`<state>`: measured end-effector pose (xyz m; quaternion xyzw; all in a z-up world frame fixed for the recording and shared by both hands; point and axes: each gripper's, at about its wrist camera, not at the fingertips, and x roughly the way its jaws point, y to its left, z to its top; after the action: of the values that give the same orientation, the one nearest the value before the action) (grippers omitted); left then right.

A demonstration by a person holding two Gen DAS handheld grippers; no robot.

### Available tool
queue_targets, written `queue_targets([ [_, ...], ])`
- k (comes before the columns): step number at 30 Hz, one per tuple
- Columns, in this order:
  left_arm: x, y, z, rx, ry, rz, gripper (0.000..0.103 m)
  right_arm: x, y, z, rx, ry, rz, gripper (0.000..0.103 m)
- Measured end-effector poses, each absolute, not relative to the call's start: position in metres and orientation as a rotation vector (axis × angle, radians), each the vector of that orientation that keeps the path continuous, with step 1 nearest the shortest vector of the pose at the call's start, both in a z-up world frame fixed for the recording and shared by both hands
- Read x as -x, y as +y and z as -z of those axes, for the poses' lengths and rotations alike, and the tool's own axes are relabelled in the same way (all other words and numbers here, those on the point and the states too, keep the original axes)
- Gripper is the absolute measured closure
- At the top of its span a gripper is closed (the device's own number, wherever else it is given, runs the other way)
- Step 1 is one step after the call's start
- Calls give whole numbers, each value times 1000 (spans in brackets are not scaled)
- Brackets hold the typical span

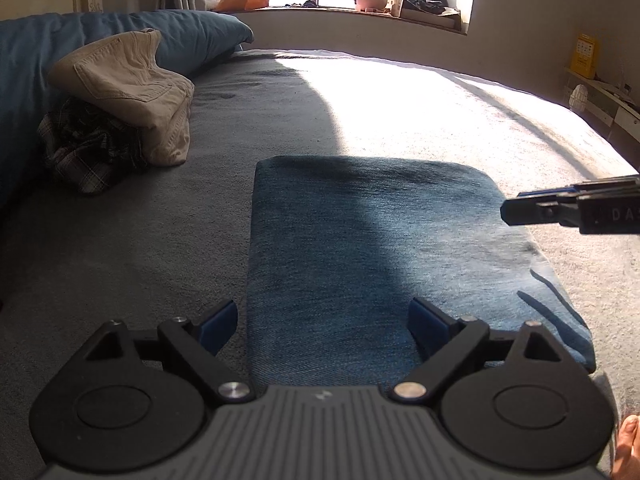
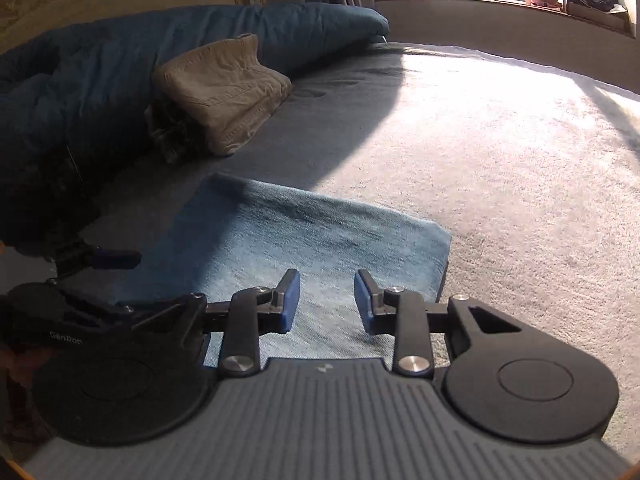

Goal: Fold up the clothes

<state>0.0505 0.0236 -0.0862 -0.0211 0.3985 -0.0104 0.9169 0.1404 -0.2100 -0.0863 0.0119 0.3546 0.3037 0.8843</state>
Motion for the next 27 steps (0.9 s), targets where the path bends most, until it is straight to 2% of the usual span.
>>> queue_targets([
  [5, -48, 21, 87, 38, 822, 23, 9, -187, -166, 91, -17, 726, -692, 74],
  [10, -46, 19, 85, 25, 842, 31, 9, -225, -140, 118, -73, 881, -629, 75],
  [15, -46, 22, 86, 43, 856, 31, 8, -223, -131, 91, -142, 825, -678, 76],
  [19, -45, 21, 85, 48, 859, 22, 7, -223, -111, 98, -95, 860, -709, 75],
  [27, -40, 19, 73, -35, 822, -31, 7, -197, -168, 73, -214, 818, -611, 75],
])
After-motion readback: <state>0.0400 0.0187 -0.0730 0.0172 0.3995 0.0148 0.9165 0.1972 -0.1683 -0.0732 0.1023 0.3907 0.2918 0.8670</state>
